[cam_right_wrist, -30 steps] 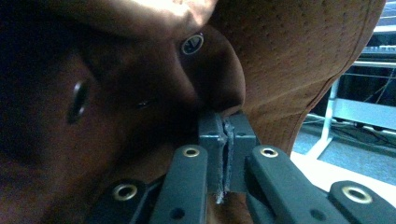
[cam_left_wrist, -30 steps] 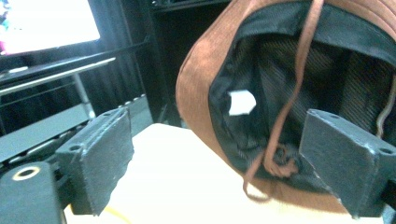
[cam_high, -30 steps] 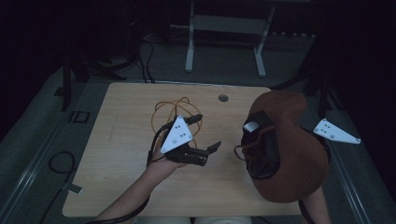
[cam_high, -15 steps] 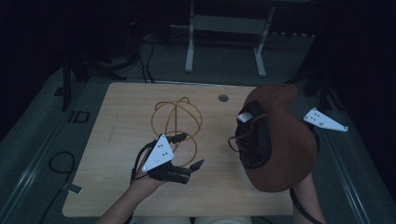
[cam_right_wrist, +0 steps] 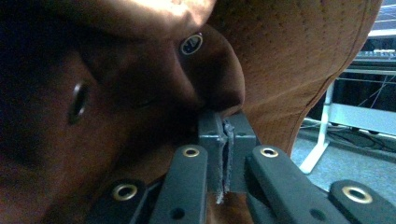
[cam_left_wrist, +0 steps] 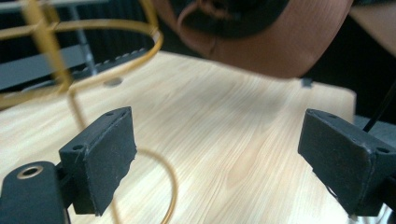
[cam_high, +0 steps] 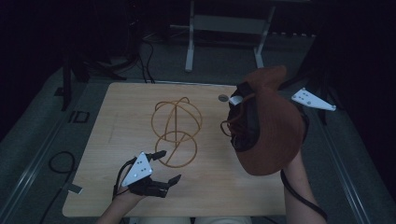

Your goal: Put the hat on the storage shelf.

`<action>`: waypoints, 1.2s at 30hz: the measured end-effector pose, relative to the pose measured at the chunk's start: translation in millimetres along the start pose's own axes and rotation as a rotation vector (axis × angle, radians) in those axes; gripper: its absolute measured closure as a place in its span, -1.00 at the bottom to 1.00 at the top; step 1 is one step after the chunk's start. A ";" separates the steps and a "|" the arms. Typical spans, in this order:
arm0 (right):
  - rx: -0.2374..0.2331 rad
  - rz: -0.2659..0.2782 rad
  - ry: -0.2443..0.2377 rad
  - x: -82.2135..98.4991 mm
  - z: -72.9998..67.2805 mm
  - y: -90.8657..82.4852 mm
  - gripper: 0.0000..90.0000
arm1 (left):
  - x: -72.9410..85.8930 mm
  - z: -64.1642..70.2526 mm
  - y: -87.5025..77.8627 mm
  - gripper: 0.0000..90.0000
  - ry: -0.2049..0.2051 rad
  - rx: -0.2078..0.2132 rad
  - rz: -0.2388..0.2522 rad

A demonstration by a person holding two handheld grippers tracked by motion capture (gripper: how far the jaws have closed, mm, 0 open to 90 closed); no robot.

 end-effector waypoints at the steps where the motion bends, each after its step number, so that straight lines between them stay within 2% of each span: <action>1: 0.001 -0.002 -0.001 -1.2 -0.5 3.5 0.94 | 5.5 -1.4 -3.1 -0.74 -0.008 -0.016 -0.003; 8: -0.011 0.000 0.014 -11.1 -6.5 25.5 0.94 | 40.7 -13.8 -31.0 -0.74 -0.044 -0.120 -0.039; 9: -0.014 0.000 0.010 -13.7 -7.8 28.6 0.94 | 40.7 -13.8 -31.0 -0.74 -0.044 -0.120 -0.039; 10: -0.015 0.002 0.008 -16.7 -9.5 32.1 0.94 | 48.5 -15.8 -39.2 -0.74 -0.062 -0.148 -0.040; 15: -0.015 0.016 -0.009 -32.0 -22.2 53.5 0.94 | 64.3 -17.5 -53.9 -0.74 -0.084 -0.201 -0.044; 17: -0.018 0.017 -0.008 -33.6 -24.5 57.0 0.94 | 64.3 -17.5 -53.9 -0.74 -0.084 -0.201 -0.044; 18: -0.034 0.022 -0.007 -36.8 -32.8 68.5 0.94 | 69.6 -16.8 -59.1 -0.74 -0.085 -0.222 -0.046; 20: -0.038 0.017 -0.019 -36.7 -41.0 79.4 0.94 | 71.6 -17.7 -61.9 -0.74 -0.106 -0.223 -0.027; 24: -0.053 -0.007 -0.037 -31.1 -58.2 100.6 0.94 | 73.1 -20.5 -65.7 -0.74 -0.117 -0.241 -0.014; 26: -0.075 -0.019 -0.046 -27.5 -68.6 108.6 0.94 | 73.9 -22.9 -68.7 -0.74 -0.124 -0.256 -0.005; 27: -0.075 -0.019 -0.046 -27.5 -68.6 108.6 0.94 | 73.9 -22.9 -68.7 -0.74 -0.124 -0.256 -0.005; 28: -0.090 -0.034 -0.055 -24.6 -78.6 116.8 0.94 | 75.1 -23.9 -69.6 -0.74 -0.124 -0.261 -0.008; 32: -0.124 -0.083 -0.057 -17.1 -97.8 134.6 0.94 | 77.2 -25.2 -70.5 -0.73 -0.140 -0.261 -0.002; 36: -0.175 -0.157 -0.077 -4.9 -115.7 151.6 0.93 | 77.5 -25.6 -71.5 -0.73 -0.144 -0.262 0.004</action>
Point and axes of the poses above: each handheld gripper's, and its own axes: y roughly forward along the jaws, x roughly out of its underside, z roughly to its right, the point moved 3 cm from there along y, roughly forward along the jaws, and after that the axes turned 13 degrees about y, right-handed, at the moved point
